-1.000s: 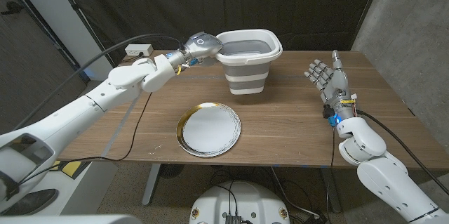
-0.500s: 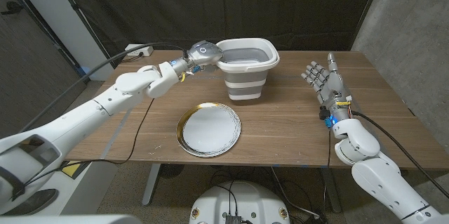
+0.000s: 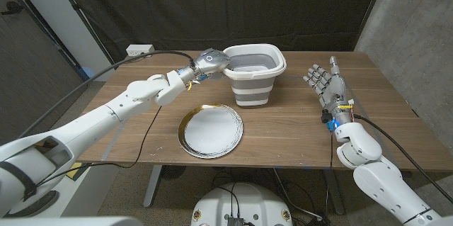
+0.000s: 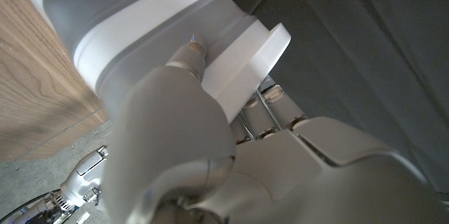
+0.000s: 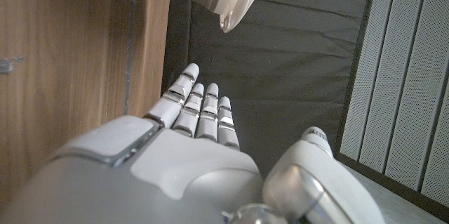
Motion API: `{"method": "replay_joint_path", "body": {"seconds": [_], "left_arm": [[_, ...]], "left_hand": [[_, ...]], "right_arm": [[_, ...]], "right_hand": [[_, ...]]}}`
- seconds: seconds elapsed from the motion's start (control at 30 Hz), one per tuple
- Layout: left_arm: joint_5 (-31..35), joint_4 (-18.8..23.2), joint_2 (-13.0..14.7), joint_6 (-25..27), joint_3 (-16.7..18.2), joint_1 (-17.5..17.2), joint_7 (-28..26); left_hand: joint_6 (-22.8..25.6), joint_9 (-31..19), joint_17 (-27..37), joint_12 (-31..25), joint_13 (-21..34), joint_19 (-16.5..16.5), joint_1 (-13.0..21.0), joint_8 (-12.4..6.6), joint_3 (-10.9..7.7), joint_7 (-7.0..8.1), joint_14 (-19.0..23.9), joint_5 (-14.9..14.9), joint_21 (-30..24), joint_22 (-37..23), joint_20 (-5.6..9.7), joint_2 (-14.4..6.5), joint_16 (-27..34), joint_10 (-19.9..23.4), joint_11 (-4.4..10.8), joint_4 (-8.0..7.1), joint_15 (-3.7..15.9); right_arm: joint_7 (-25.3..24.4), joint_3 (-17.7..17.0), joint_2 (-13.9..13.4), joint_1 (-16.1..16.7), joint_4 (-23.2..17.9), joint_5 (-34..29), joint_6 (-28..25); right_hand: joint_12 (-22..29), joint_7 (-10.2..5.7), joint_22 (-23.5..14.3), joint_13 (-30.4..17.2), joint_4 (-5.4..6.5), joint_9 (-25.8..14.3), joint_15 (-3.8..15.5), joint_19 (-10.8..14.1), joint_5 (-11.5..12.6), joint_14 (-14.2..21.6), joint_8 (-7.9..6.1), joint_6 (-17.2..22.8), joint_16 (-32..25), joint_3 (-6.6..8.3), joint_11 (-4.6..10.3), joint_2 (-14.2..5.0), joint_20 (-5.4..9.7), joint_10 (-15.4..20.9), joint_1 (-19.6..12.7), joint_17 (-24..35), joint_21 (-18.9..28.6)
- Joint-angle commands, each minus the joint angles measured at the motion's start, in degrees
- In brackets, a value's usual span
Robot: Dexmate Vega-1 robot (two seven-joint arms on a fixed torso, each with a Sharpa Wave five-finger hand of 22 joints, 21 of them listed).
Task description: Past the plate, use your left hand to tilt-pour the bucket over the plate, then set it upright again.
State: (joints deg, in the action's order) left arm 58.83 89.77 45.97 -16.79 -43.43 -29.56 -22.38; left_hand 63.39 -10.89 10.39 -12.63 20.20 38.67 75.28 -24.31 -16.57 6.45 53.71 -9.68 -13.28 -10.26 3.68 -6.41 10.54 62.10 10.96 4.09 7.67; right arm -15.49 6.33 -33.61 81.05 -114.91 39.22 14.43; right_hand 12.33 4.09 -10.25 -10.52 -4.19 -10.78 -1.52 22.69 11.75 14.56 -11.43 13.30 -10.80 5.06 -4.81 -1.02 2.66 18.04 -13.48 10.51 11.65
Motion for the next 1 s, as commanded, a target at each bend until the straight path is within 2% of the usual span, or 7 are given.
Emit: {"method": "replay_joint_path", "body": {"seconds": [0.03, 0.23, 0.33, 0.47, 0.73, 0.9, 1.0], "left_arm": [[0.07, -2.2, -0.63, -0.83, -1.71, 0.61, -4.17], [0.72, -0.18, 0.42, 0.73, -1.42, 0.29, -2.56], [1.79, 1.85, 1.27, 2.29, -1.14, 0.04, -0.38], [2.84, 3.77, 2.06, 3.36, -0.8, 0.11, 1.72], [3.22, 5.15, 2.25, 3.86, -0.43, 0.23, 4.26], [3.0, 4.93, 1.85, 3.63, -0.74, 0.79, 6.8], [2.96, 5.09, 1.7, 3.71, -0.84, 1.08, 8.41]], "left_hand": [[-1.16, -0.21, 0.12, 0.5, -0.02, -0.15, -0.57, 0.52, -2.69, 0.4, -0.37, -0.36, 0.32, -0.16, 5.66, -0.04, -0.06, -0.43, 0.16, -2.02, 5.25], [-3.52, -0.24, 0.12, 1.31, -0.33, -0.96, -1.04, 1.59, -2.87, 0.17, -1.55, -0.31, 0.64, -0.19, 5.13, -0.05, -0.25, -2.56, 0.1, -2.14, 5.06], [-3.83, -0.3, 0.13, 1.34, -0.23, -2.04, -1.44, 1.76, -3.04, 1.17, -2.54, -0.57, 0.99, -0.21, 4.1, 0.11, -0.3, -3.69, 0.31, -2.14, 5.05], [-3.34, -0.3, 0.14, 1.21, -0.34, -2.9, -1.73, 1.56, -3.17, 1.41, -2.98, -0.8, 1.24, -0.23, 3.51, 0.22, -0.25, -3.59, 0.47, -2.16, 4.86], [-4.92, -0.33, 0.12, 1.83, -1.17, -4.24, -5.34, 2.2, -2.1, 1.75, -5.06, -0.48, 1.43, -0.25, 3.35, 1.76, -0.29, -5.79, 0.42, -3.81, 4.6], [-6.46, -0.44, 0.13, 1.98, -1.51, -4.98, -7.04, 2.76, -1.53, 1.38, -6.44, -0.42, 1.51, -0.24, 3.17, 2.59, -0.29, -7.33, 0.44, -4.52, 4.47], [-7.76, -0.56, 0.17, 2.02, -1.78, -5.78, -9.09, 3.24, -0.71, 1.2, -8.13, -0.64, 1.59, -0.22, 2.8, 3.44, -0.29, -9.03, 0.36, -5.47, 4.32]], "right_arm": [[-0.39, -0.23, -0.18, 1.5, -0.42, 0.31, 0.63], [-0.42, -0.51, -0.23, 2.17, -0.7, 0.39, 0.91], [-0.32, -0.57, -0.2, 2.31, -0.67, 0.6, 0.97], [-0.18, -0.64, -0.2, 2.46, -0.66, 0.69, 1.13], [0.42, -0.46, 0.14, 2.54, 0.08, 1.0, 1.82], [0.46, -0.45, 0.24, 2.7, 0.28, 1.09, 2.07], [0.4, -0.51, 0.23, 2.83, 0.22, 1.09, 2.13]], "right_hand": [[-0.11, -0.11, -0.3, -0.18, 0.1, -0.13, 0.05, 0.36, 0.37, 0.52, 0.12, 0.33, 0.04, -0.27, 0.18, -0.5, 0.63, 0.36, 0.03, 0.13, -0.11], [-0.1, -0.12, -0.3, -0.18, 0.09, -0.13, 0.02, 0.34, 0.37, 0.53, 0.12, 0.33, 0.04, -0.29, 0.17, -0.52, 0.6, 0.38, 0.03, 0.14, -0.12], [-0.11, -0.06, -0.3, -0.18, 0.09, -0.13, 0.0, 0.34, 0.37, 0.54, 0.12, 0.35, 0.04, -0.31, 0.11, -0.53, 0.62, 0.38, 0.03, 0.14, -0.12], [-0.1, -0.07, -0.3, -0.18, 0.09, -0.13, -0.05, 0.34, 0.37, 0.54, 0.14, 0.3, 0.03, -0.33, 0.15, -0.55, 0.64, 0.39, 0.04, 0.14, -0.12], [-0.1, -0.06, -0.3, -0.18, 0.09, -0.13, -0.05, 0.37, 0.37, 0.55, 0.13, 0.33, 0.03, -0.37, 0.24, -0.58, 0.62, 0.41, 0.05, 0.14, -0.1], [-0.09, -0.05, -0.3, -0.18, 0.09, -0.13, -0.05, 0.37, 0.37, 0.49, 0.14, 0.32, 0.05, -0.39, 0.17, -0.61, 0.65, 0.44, 0.03, 0.14, -0.1], [-0.1, -0.07, -0.3, -0.18, 0.08, -0.13, -0.03, 0.37, 0.37, 0.5, 0.13, 0.33, 0.05, -0.4, 0.14, -0.63, 0.63, 0.41, 0.02, 0.14, -0.1]]}}
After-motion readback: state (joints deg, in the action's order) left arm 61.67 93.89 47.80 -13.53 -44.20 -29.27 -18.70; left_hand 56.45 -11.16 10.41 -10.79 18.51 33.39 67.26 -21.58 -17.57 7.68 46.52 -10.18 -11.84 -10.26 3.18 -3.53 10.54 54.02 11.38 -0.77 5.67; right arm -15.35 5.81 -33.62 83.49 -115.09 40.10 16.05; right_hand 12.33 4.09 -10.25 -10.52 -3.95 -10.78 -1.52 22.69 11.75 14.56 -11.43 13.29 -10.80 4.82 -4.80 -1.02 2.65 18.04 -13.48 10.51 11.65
